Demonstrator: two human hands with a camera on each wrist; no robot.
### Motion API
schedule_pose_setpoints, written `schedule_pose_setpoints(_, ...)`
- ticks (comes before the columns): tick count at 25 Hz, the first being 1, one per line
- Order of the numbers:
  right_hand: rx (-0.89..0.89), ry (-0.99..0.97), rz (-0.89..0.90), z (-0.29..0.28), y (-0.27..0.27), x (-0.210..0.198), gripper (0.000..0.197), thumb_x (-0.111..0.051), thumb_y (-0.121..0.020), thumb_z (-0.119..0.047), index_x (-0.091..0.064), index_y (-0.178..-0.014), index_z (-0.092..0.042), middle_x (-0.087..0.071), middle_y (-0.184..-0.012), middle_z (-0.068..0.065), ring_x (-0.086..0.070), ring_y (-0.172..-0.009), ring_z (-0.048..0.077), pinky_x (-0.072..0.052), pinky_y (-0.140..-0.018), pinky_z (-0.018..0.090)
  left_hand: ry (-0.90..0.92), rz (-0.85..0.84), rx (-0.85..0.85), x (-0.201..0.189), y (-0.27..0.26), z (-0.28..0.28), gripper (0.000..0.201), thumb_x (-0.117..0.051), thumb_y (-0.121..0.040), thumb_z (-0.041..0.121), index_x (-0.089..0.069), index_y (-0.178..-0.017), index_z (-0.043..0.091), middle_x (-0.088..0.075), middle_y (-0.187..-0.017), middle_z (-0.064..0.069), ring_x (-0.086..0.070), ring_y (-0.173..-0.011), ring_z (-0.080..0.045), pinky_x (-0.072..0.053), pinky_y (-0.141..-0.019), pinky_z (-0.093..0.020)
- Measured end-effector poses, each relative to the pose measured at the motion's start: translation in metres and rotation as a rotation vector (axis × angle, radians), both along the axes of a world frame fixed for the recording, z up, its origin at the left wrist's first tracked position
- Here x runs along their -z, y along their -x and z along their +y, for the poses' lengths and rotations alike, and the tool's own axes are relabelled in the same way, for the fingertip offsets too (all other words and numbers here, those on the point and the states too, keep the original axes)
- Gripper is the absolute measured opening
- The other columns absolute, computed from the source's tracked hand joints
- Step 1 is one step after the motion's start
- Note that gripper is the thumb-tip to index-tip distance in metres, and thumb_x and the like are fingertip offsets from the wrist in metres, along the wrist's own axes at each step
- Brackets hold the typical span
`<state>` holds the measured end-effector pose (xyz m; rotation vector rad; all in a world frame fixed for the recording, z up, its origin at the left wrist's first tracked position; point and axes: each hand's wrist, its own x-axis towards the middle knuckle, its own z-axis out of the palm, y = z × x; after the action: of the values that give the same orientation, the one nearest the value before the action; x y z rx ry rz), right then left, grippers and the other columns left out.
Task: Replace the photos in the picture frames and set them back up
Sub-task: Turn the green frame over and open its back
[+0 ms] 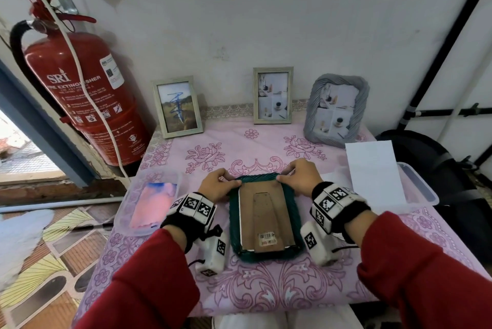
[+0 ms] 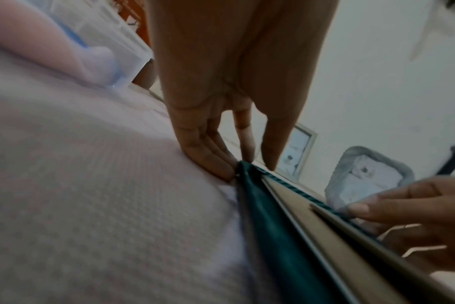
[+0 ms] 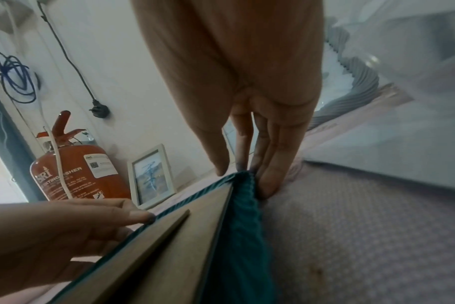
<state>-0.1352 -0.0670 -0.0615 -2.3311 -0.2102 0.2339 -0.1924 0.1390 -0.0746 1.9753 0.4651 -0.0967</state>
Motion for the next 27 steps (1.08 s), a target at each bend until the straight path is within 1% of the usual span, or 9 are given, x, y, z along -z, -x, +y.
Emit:
schedule_pose_setpoints(2,0.006,0.008,-0.013,0.001,-0.004,0.004,0.02,-0.076,-0.076,-0.018,-0.07,-0.086,-0.002,-0.071,-0.092,0.015,-0.061,-0.078,0.02,-0.048,-0.076,0.026,0.012,0.013,0.013,0.001,-0.005,0.003,0.028,-0.07,-0.081,0.012,-0.047,-0.066,0.013,-0.053,-0.065,-0.007,-0.05,-0.057,-0.016,-0.044,-0.053,-0.022)
schedule_pose_setpoints(6,-0.014,-0.01,0.065,-0.002,-0.012,0.009,0.018,-0.078,-0.074,-0.021,-0.068,-0.083,-0.008,-0.065,-0.083,0.003,-0.057,-0.075,0.014,-0.046,-0.051,0.02,-0.049,0.002,-0.009,0.004,-0.007,0.002,0.033,-0.073,-0.079,0.014,-0.044,-0.063,0.014,-0.053,-0.061,-0.007,-0.049,-0.053,-0.017,-0.042,-0.045,-0.018)
schedule_pose_setpoints(9,-0.059,0.035,0.063,-0.004,-0.015,0.01,0.019,-0.078,-0.074,-0.023,-0.065,-0.08,-0.011,-0.06,-0.079,-0.002,-0.056,-0.079,0.014,-0.045,-0.06,0.022,-0.09,-0.014,0.003,0.006,-0.008,0.0,0.033,-0.073,-0.078,0.017,-0.044,-0.063,0.014,-0.053,-0.06,-0.005,-0.049,-0.056,-0.017,-0.044,-0.055,-0.026)
schedule_pose_setpoints(11,-0.067,0.003,0.086,-0.006,-0.016,0.012,0.02,-0.079,-0.073,-0.022,-0.06,-0.07,-0.018,-0.056,-0.07,-0.008,-0.054,-0.075,0.014,-0.046,-0.05,0.016,-0.13,-0.022,0.018,0.006,-0.007,0.001,0.033,-0.074,-0.078,0.018,-0.045,-0.063,0.015,-0.051,-0.059,-0.003,-0.048,-0.057,-0.016,-0.044,-0.061,-0.029)
schedule_pose_setpoints(14,-0.065,-0.037,0.1,-0.008,-0.017,0.012,0.026,-0.079,-0.073,-0.02,-0.056,-0.064,-0.023,-0.051,-0.065,-0.011,-0.05,-0.064,0.007,-0.047,-0.052,0.013,-0.12,-0.019,0.054,0.006,-0.007,0.004,0.029,-0.072,-0.079,0.016,-0.047,-0.065,0.016,-0.051,-0.059,-0.004,-0.047,-0.054,-0.017,-0.045,-0.059,-0.029)
schedule_pose_setpoints(18,-0.076,-0.061,0.102,-0.009,-0.015,0.01,0.015,-0.079,-0.074,-0.014,-0.066,-0.081,-0.009,-0.052,-0.064,-0.006,-0.055,-0.067,0.016,-0.049,-0.048,0.015,-0.094,-0.045,0.109,0.006,-0.002,0.008,0.025,-0.068,-0.083,0.011,-0.049,-0.068,0.016,-0.05,-0.055,-0.004,-0.045,-0.05,-0.017,-0.042,-0.055,-0.025)
schedule_pose_setpoints(21,-0.064,-0.119,0.147,-0.01,-0.011,0.007,0.021,-0.076,-0.075,-0.007,-0.066,-0.09,0.003,-0.051,-0.063,0.001,-0.052,-0.054,0.016,-0.051,-0.041,0.021,-0.091,-0.059,0.138,0.007,0.0,0.01,0.025,-0.065,-0.085,0.009,-0.048,-0.069,0.017,-0.049,-0.054,-0.005,-0.043,-0.05,-0.015,-0.041,-0.051,-0.022)
schedule_pose_setpoints(25,-0.082,-0.13,0.155,-0.011,-0.008,0.002,0.018,-0.073,-0.078,-0.003,-0.066,-0.093,0.003,-0.048,-0.065,-0.001,-0.05,-0.053,0.012,-0.051,-0.039,0.018,-0.059,-0.058,0.143,0.007,0.0,0.011,0.023,-0.061,-0.088,0.005,-0.048,-0.071,0.015,-0.05,-0.058,-0.009,-0.047,-0.051,-0.013,-0.046,-0.049,-0.016)
schedule_pose_setpoints(27,-0.077,-0.14,0.16,-0.01,-0.008,0.001,0.018,-0.071,-0.078,0.0,-0.065,-0.094,0.004,-0.046,-0.067,-0.001,-0.05,-0.055,0.011,-0.049,-0.038,0.016,-0.05,-0.064,0.135,0.008,0.001,0.011,0.024,-0.06,-0.088,0.003,-0.048,-0.07,0.015,-0.05,-0.058,-0.01,-0.048,-0.044,-0.006,-0.046,-0.047,-0.015)
